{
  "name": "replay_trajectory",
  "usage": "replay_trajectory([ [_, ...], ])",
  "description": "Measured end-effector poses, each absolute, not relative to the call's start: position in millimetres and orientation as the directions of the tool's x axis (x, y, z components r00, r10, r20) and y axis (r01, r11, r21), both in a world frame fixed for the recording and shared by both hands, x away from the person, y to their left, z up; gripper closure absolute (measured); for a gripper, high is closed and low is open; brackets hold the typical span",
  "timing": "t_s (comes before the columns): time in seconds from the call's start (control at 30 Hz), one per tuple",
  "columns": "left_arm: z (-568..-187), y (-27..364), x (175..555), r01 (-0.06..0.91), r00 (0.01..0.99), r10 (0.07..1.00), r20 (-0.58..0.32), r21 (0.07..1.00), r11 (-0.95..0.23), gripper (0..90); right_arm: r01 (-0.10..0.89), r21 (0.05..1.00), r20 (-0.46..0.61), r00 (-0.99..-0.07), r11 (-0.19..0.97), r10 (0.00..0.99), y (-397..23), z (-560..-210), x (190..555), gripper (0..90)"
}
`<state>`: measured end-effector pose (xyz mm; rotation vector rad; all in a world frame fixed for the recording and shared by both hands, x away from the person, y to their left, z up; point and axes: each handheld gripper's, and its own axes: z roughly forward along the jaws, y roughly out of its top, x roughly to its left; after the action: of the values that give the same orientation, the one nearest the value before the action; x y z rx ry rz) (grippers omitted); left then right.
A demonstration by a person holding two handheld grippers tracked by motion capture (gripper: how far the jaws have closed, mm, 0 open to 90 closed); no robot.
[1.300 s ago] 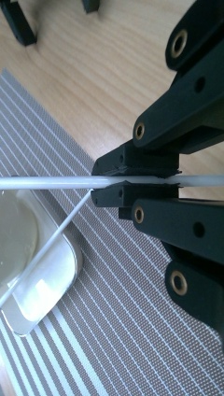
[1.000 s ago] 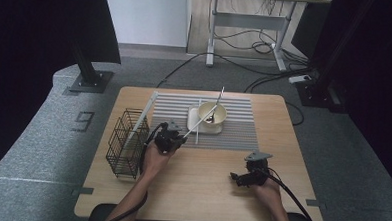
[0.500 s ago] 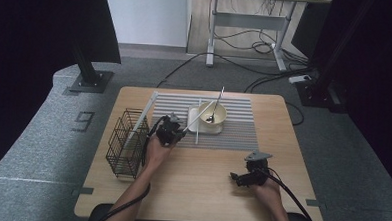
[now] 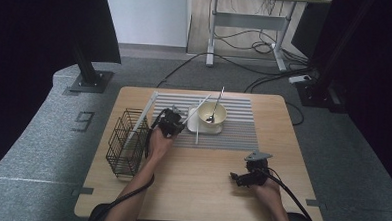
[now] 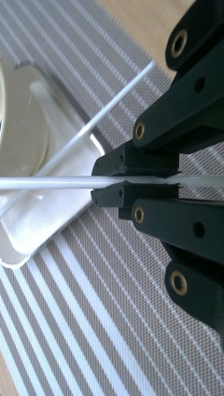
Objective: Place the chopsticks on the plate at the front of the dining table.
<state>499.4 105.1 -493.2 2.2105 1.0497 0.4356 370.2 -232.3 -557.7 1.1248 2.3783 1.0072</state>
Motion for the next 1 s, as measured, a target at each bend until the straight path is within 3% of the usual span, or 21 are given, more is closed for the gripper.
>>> replay_trajectory([
  [0.6, -510.4, 95.6, 535.1, 0.623, 0.593, 0.803, 0.06, 0.598, -0.504, 85.2, 0.542, 0.716, 0.009, -0.637, 0.44, 0.771, -232.3, -557.7, 370.2, 0.0],
  [1.0, -519.3, 87.7, 538.3, 0.635, 0.588, 0.809, 0.024, 0.605, -0.48, 84.9, 0.542, 0.715, 0.009, -0.637, 0.44, 0.771, -232.4, -557.7, 370.2, 0.0],
])
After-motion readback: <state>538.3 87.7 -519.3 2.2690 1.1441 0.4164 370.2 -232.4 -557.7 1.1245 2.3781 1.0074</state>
